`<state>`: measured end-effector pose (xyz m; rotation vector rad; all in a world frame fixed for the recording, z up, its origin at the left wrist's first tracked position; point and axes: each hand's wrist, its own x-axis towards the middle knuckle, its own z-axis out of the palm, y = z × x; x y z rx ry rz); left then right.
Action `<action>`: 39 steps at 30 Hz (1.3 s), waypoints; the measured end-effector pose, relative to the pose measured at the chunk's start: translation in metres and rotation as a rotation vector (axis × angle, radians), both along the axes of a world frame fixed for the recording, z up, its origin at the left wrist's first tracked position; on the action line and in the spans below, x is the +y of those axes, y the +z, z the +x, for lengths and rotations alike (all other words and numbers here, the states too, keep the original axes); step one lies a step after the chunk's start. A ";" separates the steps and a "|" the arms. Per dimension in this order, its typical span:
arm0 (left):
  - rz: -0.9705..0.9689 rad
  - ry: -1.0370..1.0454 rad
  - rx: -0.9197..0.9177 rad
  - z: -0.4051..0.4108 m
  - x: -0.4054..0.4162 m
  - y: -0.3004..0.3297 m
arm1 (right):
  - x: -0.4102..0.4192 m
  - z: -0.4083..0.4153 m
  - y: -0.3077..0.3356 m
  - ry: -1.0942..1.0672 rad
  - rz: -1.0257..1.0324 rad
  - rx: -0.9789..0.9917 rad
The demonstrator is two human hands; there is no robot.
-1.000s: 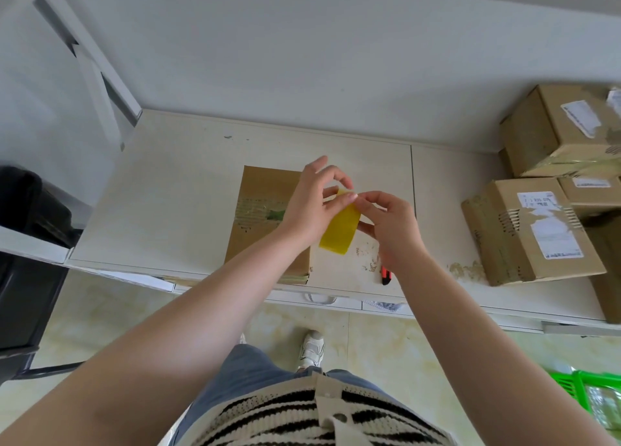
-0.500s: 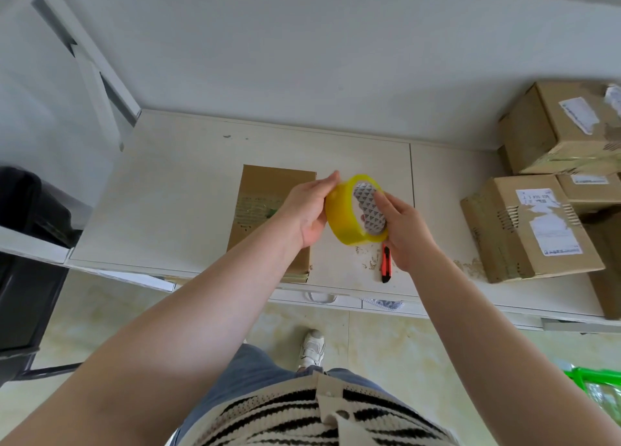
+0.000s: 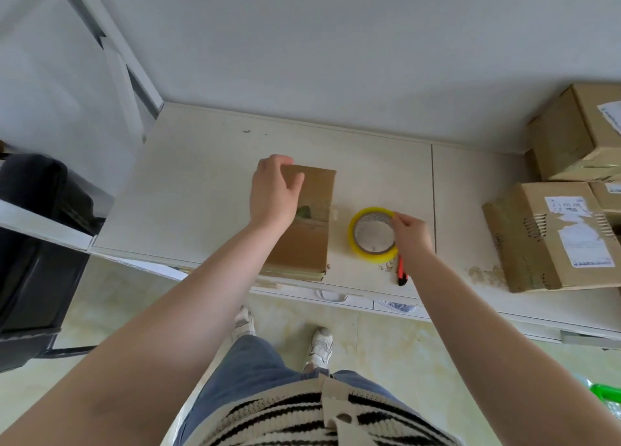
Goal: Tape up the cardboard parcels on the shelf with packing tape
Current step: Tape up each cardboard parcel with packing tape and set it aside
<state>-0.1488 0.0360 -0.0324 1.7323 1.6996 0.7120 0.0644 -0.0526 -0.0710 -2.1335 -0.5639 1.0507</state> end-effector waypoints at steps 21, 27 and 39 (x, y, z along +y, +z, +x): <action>-0.369 -0.136 0.128 -0.043 -0.011 -0.033 | 0.027 -0.126 0.006 0.225 0.033 -0.182; 0.143 -0.392 0.607 -0.012 -0.003 -0.030 | 0.021 -0.125 0.001 0.204 0.034 -0.095; 0.139 -0.463 0.715 0.011 0.001 -0.048 | 0.021 -0.122 -0.007 0.205 0.071 -0.088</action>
